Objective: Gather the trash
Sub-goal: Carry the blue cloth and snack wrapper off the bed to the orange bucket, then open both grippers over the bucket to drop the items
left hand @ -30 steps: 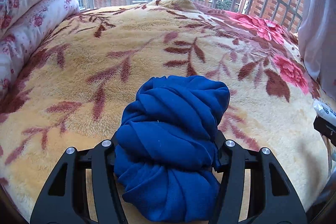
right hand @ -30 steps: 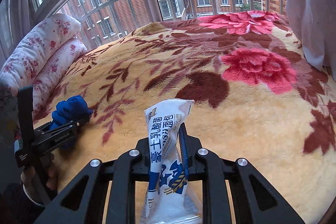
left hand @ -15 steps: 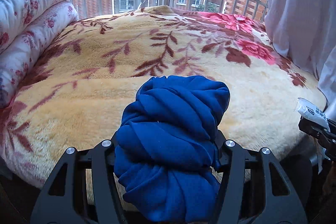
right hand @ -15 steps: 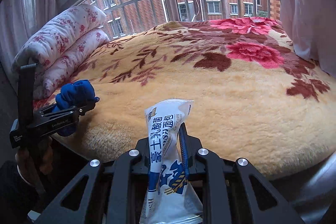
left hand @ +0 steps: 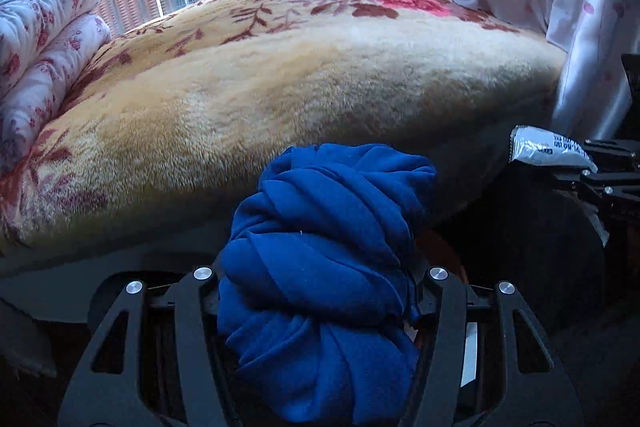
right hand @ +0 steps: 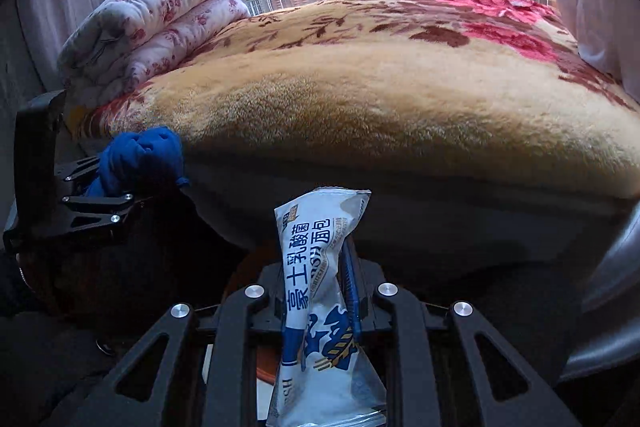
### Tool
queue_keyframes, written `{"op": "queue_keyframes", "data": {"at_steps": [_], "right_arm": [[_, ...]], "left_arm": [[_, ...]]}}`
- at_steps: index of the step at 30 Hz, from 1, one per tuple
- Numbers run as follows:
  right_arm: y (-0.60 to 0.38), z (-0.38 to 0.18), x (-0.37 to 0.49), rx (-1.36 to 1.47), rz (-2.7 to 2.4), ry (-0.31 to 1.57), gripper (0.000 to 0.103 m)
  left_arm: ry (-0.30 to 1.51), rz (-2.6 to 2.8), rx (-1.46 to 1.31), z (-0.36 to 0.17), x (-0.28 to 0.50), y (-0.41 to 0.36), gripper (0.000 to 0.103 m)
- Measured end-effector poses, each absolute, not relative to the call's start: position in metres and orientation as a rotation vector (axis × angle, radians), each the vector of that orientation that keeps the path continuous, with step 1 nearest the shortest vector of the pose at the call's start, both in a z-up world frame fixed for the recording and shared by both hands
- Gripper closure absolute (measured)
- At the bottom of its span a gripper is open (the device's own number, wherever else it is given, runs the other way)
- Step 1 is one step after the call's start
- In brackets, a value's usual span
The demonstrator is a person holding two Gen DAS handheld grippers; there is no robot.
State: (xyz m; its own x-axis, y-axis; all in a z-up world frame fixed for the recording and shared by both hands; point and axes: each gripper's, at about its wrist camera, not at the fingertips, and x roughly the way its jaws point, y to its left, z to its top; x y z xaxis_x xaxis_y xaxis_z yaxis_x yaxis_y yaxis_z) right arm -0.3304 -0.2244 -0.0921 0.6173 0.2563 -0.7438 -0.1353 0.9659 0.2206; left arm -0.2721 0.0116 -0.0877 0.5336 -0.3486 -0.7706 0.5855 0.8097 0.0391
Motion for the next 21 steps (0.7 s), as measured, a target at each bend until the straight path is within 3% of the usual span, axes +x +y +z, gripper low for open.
{"op": "queue_keyframes", "data": {"at_steps": [16,18,19,20,21], "right_arm": [[-0.189,-0.171,-0.298,0.117,0.299,1.16,0.081],[-0.187,-0.176,-0.294,0.111,0.308,1.18,0.073],[-0.186,-0.177,-0.293,0.105,0.316,1.189,0.052],[-0.185,-0.177,-0.292,0.096,0.314,1.186,0.04],[-0.184,-0.176,-0.292,0.087,0.307,1.172,0.039]], "left_arm": [[1.193,-0.57,0.418,-0.186,-0.246,-0.015,0.047],[1.22,-0.581,0.429,-0.191,-0.244,-0.02,0.04],[1.231,-0.581,0.436,-0.193,-0.242,-0.022,0.037],[1.235,-0.577,0.446,-0.195,-0.241,-0.023,0.031],[1.236,-0.577,0.452,-0.195,-0.243,-0.024,0.029]]}}
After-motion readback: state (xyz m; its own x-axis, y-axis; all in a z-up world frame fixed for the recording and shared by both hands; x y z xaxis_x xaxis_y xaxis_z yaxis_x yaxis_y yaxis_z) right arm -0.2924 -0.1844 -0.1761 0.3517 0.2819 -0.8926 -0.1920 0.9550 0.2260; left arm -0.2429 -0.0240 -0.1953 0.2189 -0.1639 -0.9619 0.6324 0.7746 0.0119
